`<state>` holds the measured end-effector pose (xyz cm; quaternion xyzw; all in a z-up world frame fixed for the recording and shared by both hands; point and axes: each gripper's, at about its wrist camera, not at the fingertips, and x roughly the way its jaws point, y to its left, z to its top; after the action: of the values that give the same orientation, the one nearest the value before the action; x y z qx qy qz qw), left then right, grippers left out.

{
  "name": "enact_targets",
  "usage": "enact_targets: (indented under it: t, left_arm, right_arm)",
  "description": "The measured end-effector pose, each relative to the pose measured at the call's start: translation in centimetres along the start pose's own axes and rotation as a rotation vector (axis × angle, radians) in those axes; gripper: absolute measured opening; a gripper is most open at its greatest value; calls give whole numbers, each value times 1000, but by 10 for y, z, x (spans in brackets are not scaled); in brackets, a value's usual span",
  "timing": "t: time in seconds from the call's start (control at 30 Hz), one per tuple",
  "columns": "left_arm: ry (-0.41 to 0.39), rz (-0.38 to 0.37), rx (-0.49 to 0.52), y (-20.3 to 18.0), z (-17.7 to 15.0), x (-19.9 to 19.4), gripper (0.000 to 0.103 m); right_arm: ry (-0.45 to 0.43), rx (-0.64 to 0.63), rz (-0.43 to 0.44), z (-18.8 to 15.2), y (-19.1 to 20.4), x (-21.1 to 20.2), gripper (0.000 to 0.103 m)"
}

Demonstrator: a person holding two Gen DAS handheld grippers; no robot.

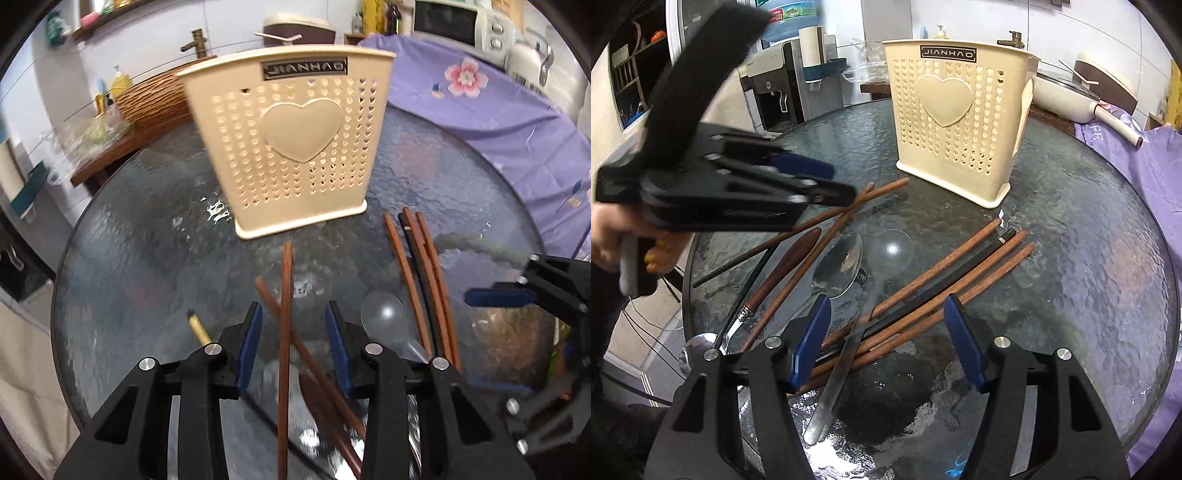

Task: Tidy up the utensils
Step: 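Grasp a brown wooden chopstick with the left tool while the right tool hovers over the spoons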

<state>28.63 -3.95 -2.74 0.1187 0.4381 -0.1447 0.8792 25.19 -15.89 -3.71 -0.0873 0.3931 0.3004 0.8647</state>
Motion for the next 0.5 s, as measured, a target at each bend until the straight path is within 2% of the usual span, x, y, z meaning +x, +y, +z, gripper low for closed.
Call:
enact_targets:
  t: [0.13, 0.3, 0.5]
  left_arm:
    - [15, 3, 33, -5, 15, 16, 29]
    - [3, 24, 60, -10, 29, 26, 28]
    - [32, 51, 70, -10, 36, 39, 28]
  right_arm:
    - [3, 19, 1, -2, -7, -1, 64]
    - [11, 24, 0, -6, -11, 0, 64]
    - [6, 34, 9, -7, -16, 0, 64]
